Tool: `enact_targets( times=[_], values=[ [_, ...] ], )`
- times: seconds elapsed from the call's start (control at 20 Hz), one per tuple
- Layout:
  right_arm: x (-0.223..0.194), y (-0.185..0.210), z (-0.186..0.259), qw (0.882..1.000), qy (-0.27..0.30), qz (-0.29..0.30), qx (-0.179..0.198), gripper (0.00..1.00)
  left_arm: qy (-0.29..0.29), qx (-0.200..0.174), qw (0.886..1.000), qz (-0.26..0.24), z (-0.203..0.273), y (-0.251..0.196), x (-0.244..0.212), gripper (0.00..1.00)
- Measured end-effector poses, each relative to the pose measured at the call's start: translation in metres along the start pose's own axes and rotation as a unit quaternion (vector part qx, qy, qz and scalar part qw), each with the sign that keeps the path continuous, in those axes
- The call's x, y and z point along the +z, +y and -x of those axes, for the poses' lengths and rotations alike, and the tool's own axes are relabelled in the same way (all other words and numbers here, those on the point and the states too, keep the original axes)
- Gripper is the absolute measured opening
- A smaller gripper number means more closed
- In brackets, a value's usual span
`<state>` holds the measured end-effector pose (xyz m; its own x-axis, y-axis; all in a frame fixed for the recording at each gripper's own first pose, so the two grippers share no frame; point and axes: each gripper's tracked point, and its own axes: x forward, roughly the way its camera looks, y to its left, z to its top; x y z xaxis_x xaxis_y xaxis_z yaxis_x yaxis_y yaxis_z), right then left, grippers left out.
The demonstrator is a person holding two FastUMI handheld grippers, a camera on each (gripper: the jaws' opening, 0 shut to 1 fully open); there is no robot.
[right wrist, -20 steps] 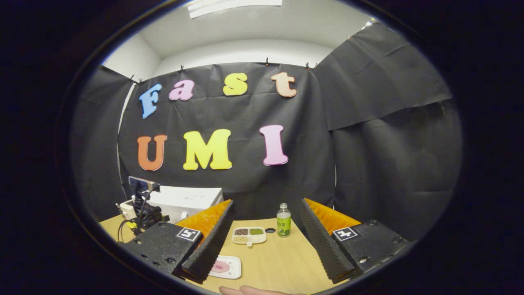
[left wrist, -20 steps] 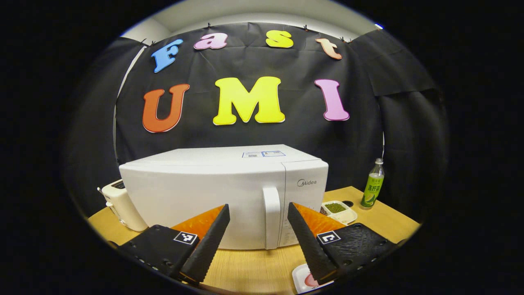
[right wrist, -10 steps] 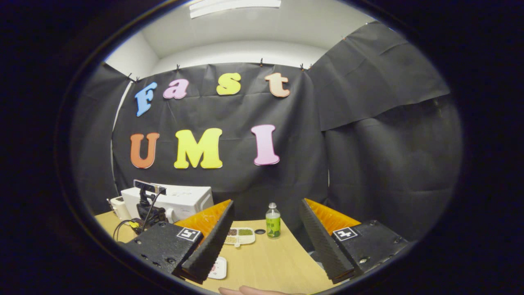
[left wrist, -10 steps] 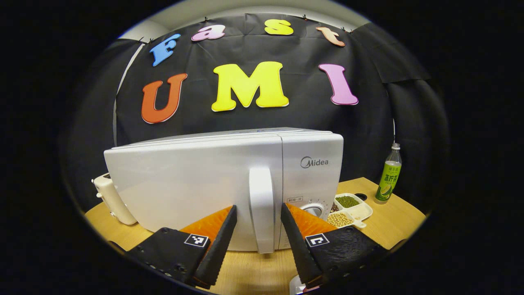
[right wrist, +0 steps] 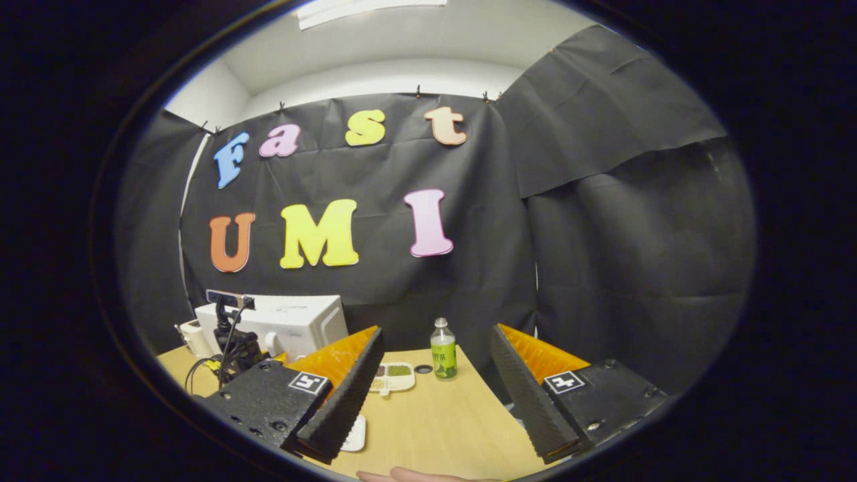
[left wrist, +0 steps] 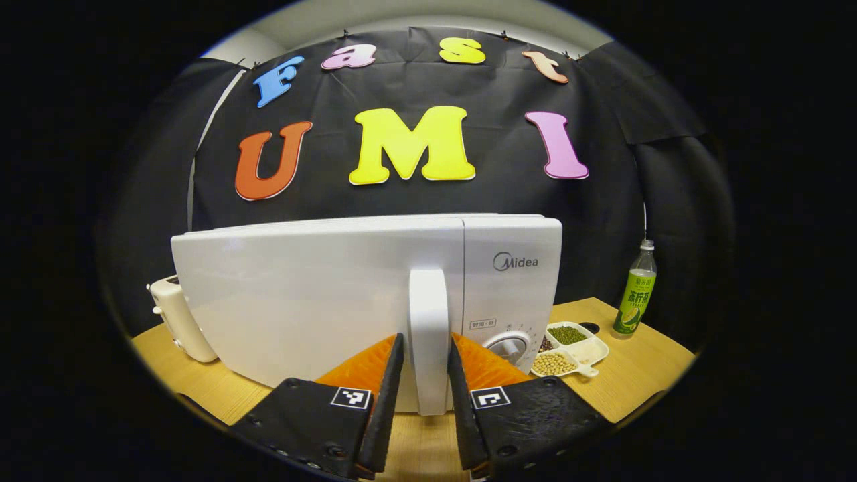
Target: Open the microwave oven with the left hand, put the food in, and close the microwave oven.
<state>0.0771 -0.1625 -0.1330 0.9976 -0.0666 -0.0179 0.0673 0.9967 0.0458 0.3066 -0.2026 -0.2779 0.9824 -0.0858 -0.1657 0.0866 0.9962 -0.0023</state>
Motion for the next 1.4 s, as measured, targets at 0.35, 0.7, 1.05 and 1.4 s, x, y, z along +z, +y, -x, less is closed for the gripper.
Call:
enact_targets(
  times=[0.35,0.7,1.05,1.4],
  values=[
    [-0.007,-0.004,-0.005,1.0,0.008,-0.004,-0.007,1.0,0.008,-0.004,1.0,0.015,0.0,0.0,-0.001,0.25],
    [-0.012,-0.008,-0.005,1.0,0.01,-0.002,-0.011,1.0,0.004,-0.002,1.0,0.011,0.003,0.001,0.001,0.13],
    [-0.017,-0.012,-0.004,1.0,0.012,-0.004,-0.014,1.0,0.011,-0.043,0.999,0.024,0.011,-0.003,0.0,0.13],
    [-0.032,-0.015,-0.003,1.0,0.025,-0.008,-0.017,1.0,0.003,-0.002,1.0,-0.008,0.002,0.001,-0.001,0.13]
  ],
)
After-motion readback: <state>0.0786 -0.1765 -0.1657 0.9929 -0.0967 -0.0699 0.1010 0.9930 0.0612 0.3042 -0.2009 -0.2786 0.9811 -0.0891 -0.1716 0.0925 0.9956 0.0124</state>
